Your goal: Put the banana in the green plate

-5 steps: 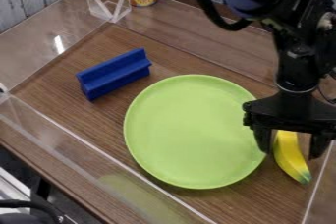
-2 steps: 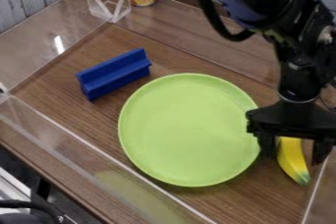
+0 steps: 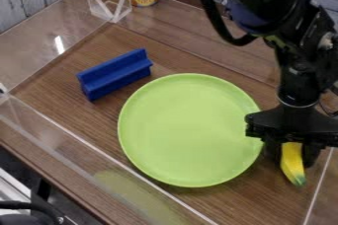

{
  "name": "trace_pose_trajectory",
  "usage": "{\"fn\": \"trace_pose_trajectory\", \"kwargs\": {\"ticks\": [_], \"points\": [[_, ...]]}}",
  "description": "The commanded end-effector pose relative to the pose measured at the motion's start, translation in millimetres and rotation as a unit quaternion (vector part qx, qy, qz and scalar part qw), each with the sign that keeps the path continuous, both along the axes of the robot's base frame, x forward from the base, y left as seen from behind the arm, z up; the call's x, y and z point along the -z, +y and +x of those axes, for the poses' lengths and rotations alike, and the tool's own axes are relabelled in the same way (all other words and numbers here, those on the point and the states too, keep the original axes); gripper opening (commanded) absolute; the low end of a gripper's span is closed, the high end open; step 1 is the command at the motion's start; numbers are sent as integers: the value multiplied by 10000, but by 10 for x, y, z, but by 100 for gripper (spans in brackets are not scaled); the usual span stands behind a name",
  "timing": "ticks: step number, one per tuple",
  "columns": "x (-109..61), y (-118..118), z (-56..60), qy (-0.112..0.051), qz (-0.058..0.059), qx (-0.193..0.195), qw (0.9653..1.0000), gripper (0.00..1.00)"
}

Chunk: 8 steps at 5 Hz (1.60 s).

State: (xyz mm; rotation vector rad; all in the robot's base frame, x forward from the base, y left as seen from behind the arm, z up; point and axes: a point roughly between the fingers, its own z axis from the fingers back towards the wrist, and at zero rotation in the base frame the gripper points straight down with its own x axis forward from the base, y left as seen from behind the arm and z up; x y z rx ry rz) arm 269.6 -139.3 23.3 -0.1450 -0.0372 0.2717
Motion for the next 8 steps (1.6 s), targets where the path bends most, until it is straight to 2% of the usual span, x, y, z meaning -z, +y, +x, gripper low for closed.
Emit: {"fn": "trace_pose_trajectory", "kwargs": {"ticks": [1, 3, 4, 5, 6, 7, 8], "points": [[-205, -28, 21, -169, -12, 169, 9997, 0], [-351, -7, -14, -107, 100, 384, 9992, 0], [-480, 19, -24, -118, 116, 523, 9985, 0], [-686, 116, -38, -200, 131, 651, 9976, 0], [-893, 238, -94, -224, 209, 802, 9963, 0], [-1047, 346, -202, -232, 262, 1002, 9944, 0], [-1002, 410, -338, -216, 290, 1159, 9926, 0]]}}
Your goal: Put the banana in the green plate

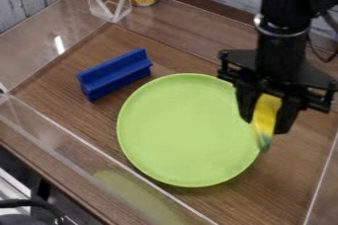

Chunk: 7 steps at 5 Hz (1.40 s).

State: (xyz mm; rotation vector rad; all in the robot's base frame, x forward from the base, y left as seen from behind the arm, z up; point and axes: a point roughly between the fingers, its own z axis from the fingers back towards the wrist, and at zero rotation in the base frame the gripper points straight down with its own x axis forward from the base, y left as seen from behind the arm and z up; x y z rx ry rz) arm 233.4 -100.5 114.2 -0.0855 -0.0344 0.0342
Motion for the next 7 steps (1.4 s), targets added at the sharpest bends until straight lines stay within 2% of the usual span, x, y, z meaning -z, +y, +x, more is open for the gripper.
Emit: {"fn": "trace_pose_trajectory", "kwargs": {"ticks": [1, 4, 7], "points": [[-66, 83, -50, -164, -4, 55, 9999, 0], [-30, 164, -148, -116, 38, 127, 9998, 0], [-10, 202, -189, -97, 53, 91, 9999, 0]]}}
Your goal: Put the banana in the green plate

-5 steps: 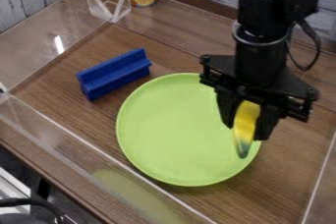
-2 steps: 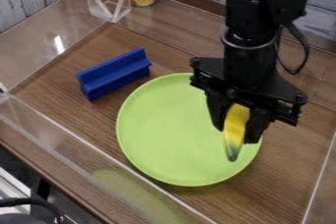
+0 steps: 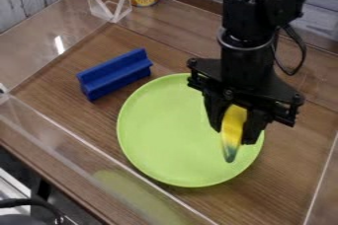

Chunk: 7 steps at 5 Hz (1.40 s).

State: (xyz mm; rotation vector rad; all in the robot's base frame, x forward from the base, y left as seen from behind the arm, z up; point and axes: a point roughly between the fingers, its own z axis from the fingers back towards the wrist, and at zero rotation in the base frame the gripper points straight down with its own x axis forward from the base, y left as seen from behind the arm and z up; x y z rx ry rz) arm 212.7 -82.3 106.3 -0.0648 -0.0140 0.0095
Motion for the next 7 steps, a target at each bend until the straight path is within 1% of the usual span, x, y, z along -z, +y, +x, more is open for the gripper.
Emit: {"fn": "trace_pose_trajectory", "kwargs": {"ticks": [1, 2, 5, 7], "points": [[-112, 48, 32, -189, -46, -21, 9998, 100], [-110, 58, 39, -170, -61, -24, 9998, 100], [18, 88, 18, -1, 1, -27, 10000, 100], [48, 137, 14, 108, 52, 2, 9999, 100]]}}
